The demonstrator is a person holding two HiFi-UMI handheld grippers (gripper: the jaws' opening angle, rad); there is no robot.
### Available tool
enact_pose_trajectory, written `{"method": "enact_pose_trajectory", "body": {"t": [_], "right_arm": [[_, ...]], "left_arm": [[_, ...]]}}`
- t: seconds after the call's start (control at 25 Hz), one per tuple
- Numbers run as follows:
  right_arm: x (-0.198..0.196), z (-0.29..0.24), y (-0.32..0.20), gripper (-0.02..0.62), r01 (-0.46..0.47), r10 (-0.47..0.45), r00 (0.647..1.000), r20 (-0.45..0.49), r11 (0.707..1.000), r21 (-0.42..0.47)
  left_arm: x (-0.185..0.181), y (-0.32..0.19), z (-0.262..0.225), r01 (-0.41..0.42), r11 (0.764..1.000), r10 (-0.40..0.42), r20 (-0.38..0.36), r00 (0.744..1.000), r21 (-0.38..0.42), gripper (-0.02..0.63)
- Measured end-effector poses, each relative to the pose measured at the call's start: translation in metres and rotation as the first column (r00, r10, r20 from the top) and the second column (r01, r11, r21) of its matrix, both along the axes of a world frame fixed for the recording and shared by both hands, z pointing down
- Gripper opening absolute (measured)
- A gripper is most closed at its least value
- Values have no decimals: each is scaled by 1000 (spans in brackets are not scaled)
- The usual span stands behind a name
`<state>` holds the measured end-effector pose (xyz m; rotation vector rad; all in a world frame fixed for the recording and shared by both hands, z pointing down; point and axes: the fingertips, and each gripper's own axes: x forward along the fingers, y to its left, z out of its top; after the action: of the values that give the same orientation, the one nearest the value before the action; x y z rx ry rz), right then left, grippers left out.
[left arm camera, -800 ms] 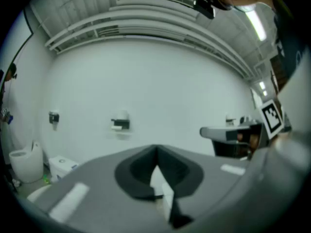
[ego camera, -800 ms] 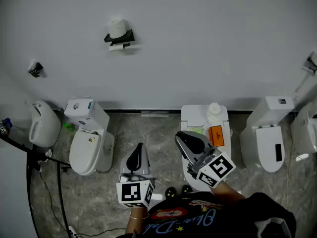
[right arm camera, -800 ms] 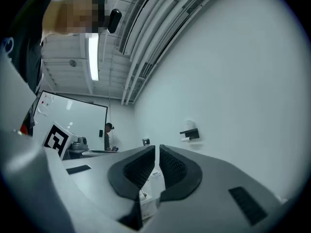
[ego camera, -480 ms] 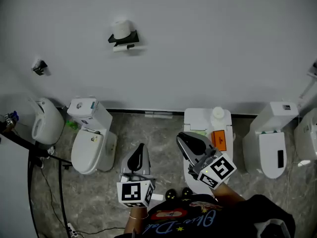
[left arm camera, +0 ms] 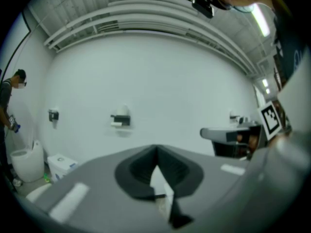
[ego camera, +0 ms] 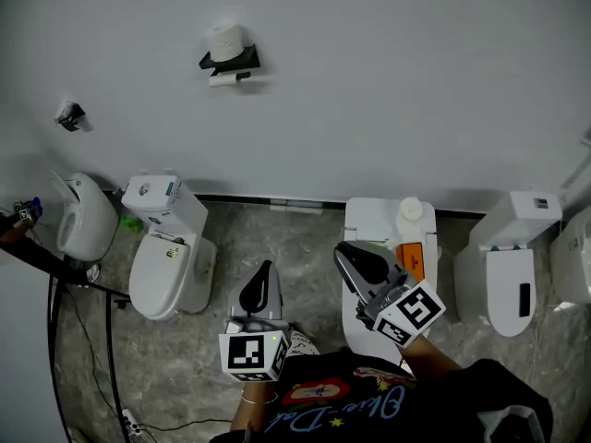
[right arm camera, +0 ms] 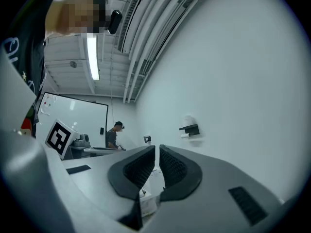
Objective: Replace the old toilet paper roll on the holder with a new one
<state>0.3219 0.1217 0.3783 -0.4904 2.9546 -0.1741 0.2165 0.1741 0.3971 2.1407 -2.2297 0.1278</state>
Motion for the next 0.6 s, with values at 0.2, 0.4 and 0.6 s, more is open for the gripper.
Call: {"method": "enact_pose_trajectory", "body": {"t": [0.2,0.4,0.6], "right_arm": [[-35,8,-31,14,-29,29,999,-14,1000,7],[-103,19,-82,14,-125,125,992,4,992,-3],[-199,5,-138,14,-231,231,972,53,973,-7]], "left_arm": [[-41,-34,5,-19,1000,19,-8,1000,20,-2],[-114,-91,16,-95,995,96,-8,995,43,-2],[-220,-161,2,-181,982,182,-20,983,42,-2]]}}
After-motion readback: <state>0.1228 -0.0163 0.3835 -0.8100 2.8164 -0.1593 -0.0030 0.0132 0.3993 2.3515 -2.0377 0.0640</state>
